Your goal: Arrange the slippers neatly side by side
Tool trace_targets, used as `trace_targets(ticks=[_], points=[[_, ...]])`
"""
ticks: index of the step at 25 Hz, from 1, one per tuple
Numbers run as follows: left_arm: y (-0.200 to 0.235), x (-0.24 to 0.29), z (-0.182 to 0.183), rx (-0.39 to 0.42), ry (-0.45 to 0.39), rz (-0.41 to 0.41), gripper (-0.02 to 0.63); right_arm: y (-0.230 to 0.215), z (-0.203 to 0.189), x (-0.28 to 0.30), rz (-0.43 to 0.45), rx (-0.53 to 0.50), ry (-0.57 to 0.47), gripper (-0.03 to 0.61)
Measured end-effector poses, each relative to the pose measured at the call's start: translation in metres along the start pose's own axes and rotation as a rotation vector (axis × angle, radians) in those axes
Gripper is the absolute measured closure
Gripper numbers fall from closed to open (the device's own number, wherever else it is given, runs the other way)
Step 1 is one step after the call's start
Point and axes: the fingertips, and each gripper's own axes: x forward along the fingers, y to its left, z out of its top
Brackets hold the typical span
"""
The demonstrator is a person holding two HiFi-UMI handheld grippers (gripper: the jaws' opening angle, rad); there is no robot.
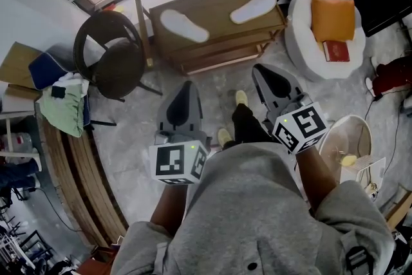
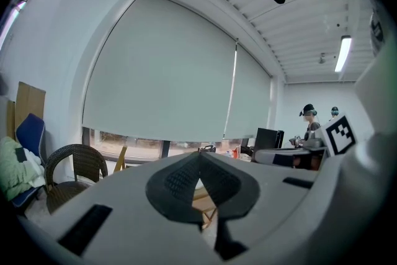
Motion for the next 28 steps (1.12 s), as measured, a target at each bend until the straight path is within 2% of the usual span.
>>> trace_targets(ticks=[11,17,22,28], points=[[0.007,0.058,0.003,0.006,-0.004,0.023,0.6,-0.057,0.001,0.039,-0.014,-0.005,0.019,0.552],[0.018,0.12,0.01,0.004,0.025,0.029,0.6,-0.111,0.007,0.08,-0.05,0.004,0.051,0.552],[0.024,0.173,0.016,0.002,0.048,0.033,0.6,-0.162,0.005,0.114,-0.095,0.05,0.089,0.551],[0.032,0.22,0.018,-0.014,0.077,0.049,0.6,-0.207,-0.002,0.144,-0.1,0.088,0.13,0.551]])
